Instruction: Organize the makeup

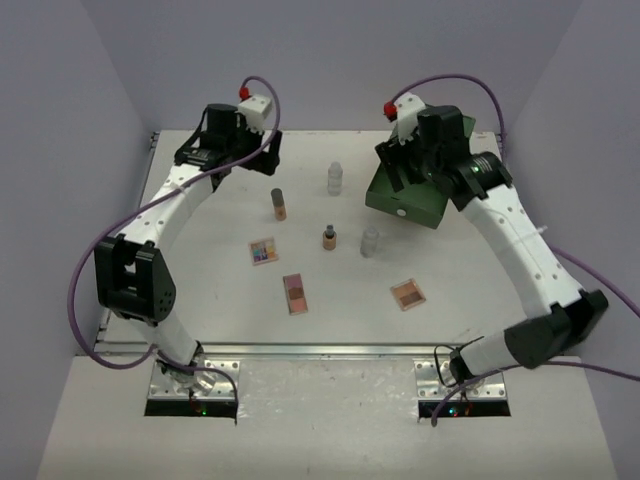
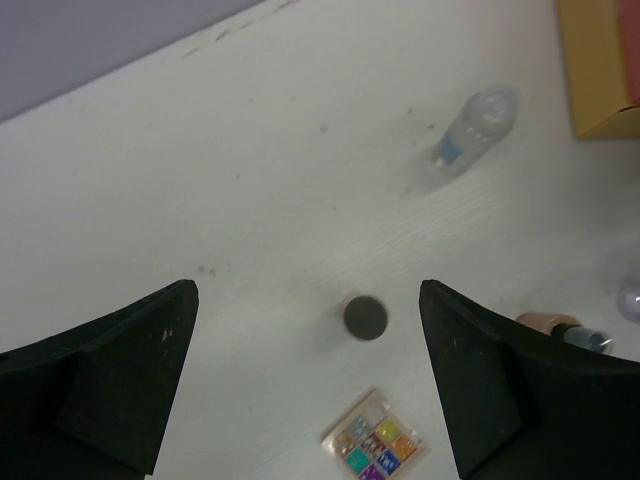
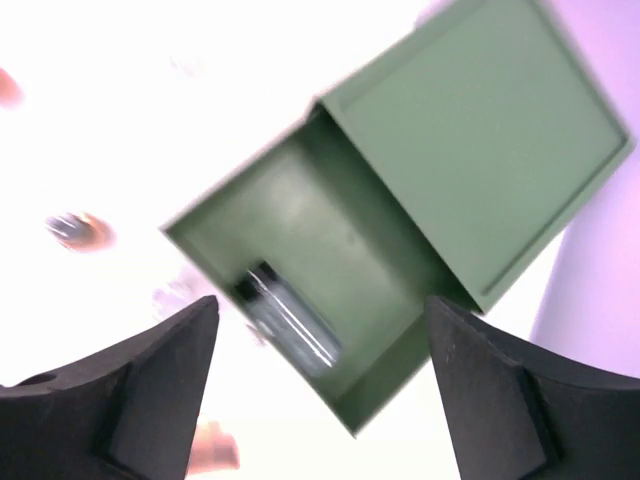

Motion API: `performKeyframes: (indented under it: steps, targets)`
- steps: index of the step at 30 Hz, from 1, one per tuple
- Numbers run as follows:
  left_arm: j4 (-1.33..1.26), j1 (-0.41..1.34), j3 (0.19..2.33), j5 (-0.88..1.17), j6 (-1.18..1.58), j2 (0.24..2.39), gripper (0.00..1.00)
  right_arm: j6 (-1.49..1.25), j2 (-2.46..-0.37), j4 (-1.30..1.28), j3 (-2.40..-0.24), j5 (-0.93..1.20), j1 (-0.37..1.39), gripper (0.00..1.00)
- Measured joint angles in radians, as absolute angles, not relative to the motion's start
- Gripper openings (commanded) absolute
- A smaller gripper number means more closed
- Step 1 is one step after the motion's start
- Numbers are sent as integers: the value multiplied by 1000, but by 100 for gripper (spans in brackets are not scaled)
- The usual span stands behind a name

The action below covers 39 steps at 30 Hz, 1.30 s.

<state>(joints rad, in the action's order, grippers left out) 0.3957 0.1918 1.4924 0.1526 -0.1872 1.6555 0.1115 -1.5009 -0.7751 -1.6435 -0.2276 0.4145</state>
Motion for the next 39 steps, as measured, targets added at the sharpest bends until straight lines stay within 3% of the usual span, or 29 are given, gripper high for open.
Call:
performKeyframes:
  steps: [7, 14, 22, 27, 34, 39]
  targets:
    - [361, 383, 1724, 192, -224, 1920, 100, 46, -1114, -504, -1286, -115, 416, 92]
    - [392, 461, 1872, 135, -264, 2169, 100, 25, -1062, -467, -1163, -116, 416, 92]
    - [375, 477, 1958, 49, -268, 2264, 96, 20, -1018, -477, -1114, -123, 416, 92]
    - [339, 496, 1978, -2, -272, 2307, 88, 18, -1010, -482, -1107, -130, 416, 92]
    - [325, 504, 1981, -11, -278, 2333, 65, 20, -1007, -483, -1107, -134, 416, 92]
    - [300, 505, 1997, -15, -275, 2336, 36, 23, -1007, -485, -1107, -143, 416, 92]
